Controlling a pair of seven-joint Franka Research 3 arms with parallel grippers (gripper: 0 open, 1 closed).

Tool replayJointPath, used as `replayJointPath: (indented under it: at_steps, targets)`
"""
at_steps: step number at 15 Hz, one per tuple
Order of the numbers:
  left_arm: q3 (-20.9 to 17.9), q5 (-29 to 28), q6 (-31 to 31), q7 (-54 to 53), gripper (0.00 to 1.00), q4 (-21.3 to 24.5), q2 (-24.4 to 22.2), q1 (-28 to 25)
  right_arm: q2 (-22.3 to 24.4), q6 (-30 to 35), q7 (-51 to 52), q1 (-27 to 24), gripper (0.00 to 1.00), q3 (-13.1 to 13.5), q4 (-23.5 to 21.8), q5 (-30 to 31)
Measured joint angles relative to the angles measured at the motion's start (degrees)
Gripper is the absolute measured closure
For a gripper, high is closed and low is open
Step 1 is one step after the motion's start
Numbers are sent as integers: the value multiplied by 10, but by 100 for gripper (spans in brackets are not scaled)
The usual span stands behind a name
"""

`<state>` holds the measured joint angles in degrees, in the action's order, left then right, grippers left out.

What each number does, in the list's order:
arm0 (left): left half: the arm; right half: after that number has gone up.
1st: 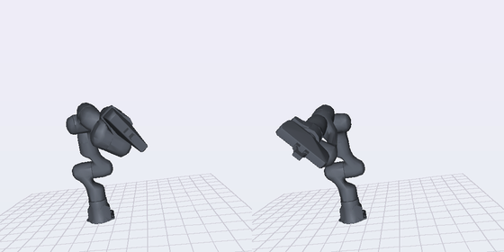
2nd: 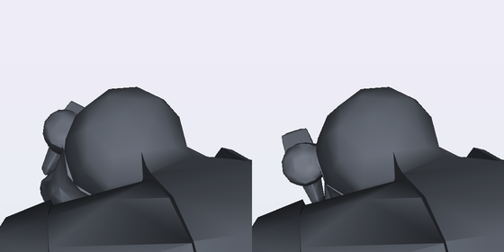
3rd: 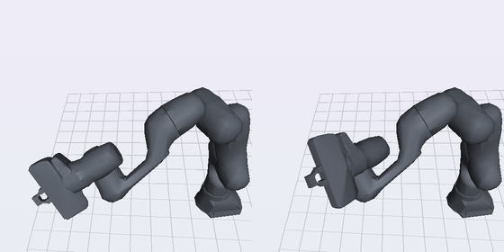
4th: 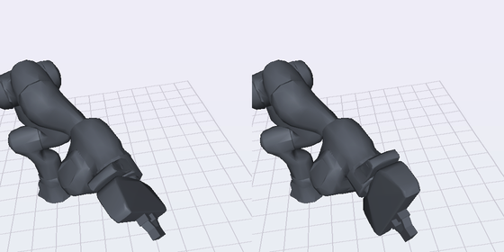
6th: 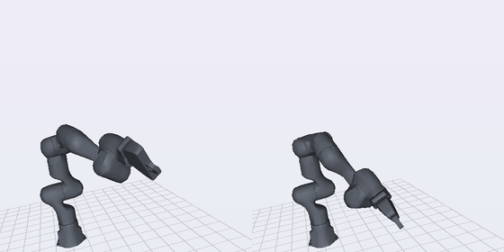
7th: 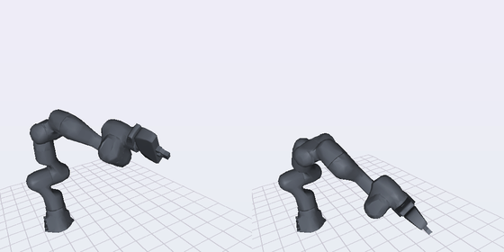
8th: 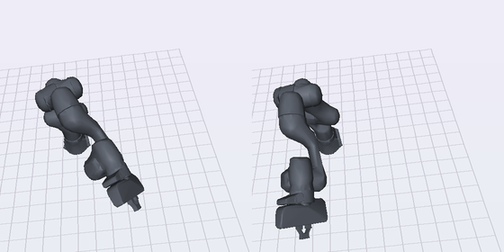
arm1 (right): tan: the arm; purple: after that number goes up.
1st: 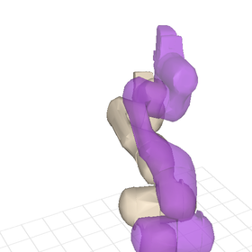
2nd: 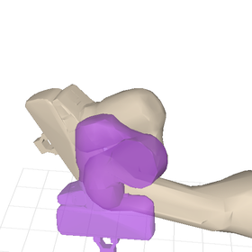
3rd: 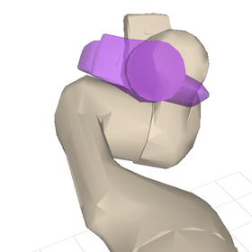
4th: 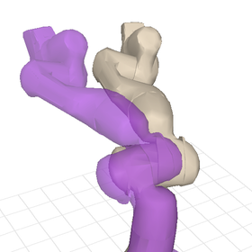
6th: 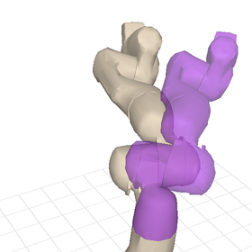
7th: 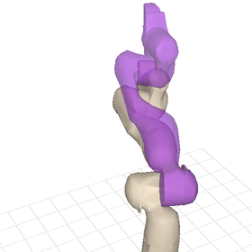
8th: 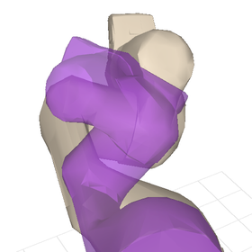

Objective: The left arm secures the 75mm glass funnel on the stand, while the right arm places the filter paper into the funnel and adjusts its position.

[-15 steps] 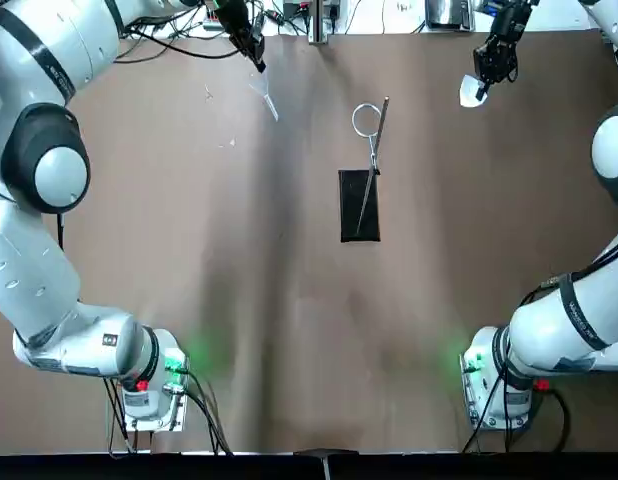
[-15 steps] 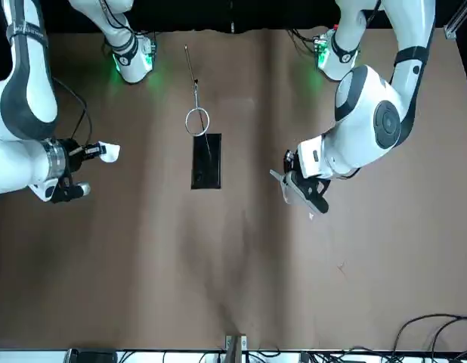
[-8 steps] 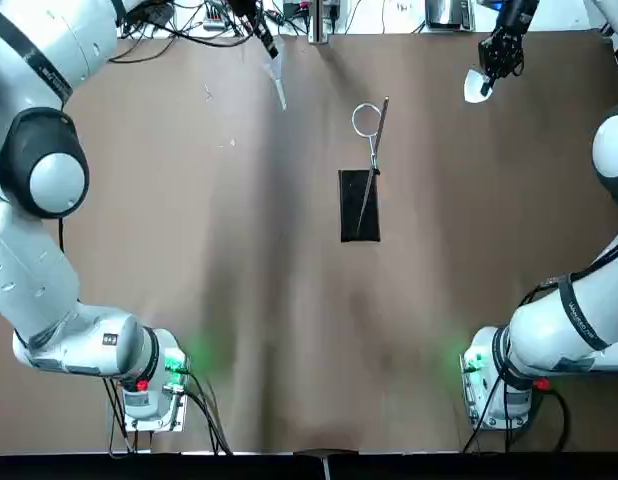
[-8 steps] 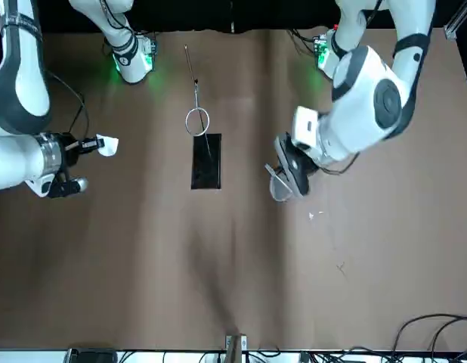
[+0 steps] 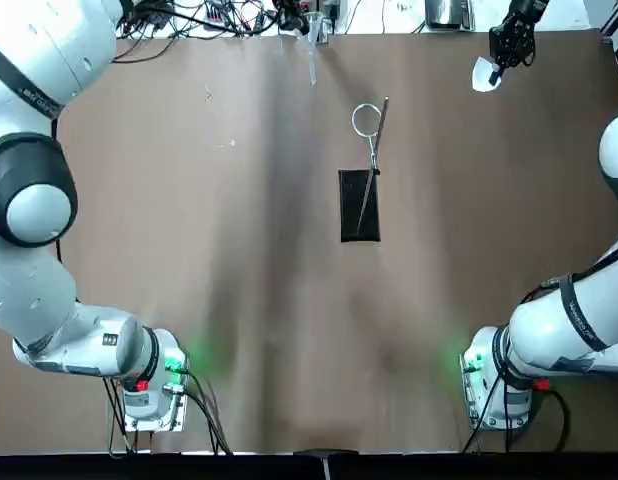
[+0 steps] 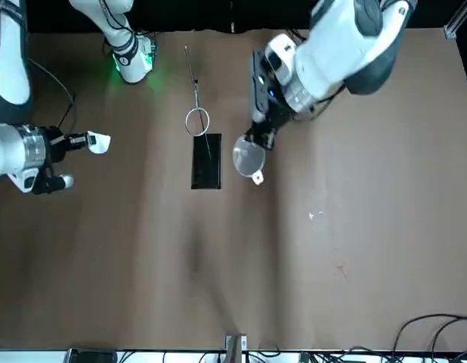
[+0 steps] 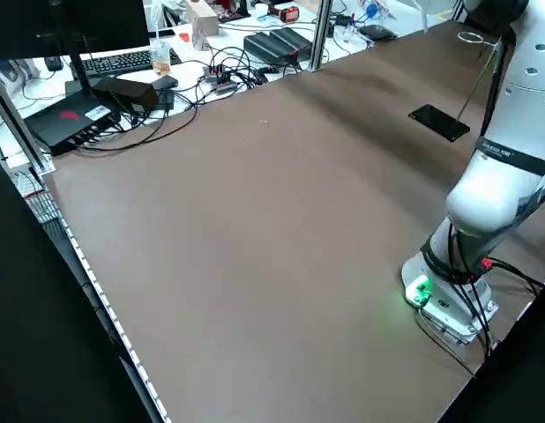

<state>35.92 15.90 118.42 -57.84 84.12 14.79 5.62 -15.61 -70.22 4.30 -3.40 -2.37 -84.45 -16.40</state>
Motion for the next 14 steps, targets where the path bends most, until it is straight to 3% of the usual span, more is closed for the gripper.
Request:
replayJointPath:
  at_steps: [4, 14]
  targets:
    - [40, -64, 25, -6, 97, 0, -13, 20, 16, 20, 0, -5, 99, 0, 0, -6]
    - [125, -83, 134, -92, 95, 31, -7, 25, 41, 64, -3, -5, 99, 0, 0, -38]
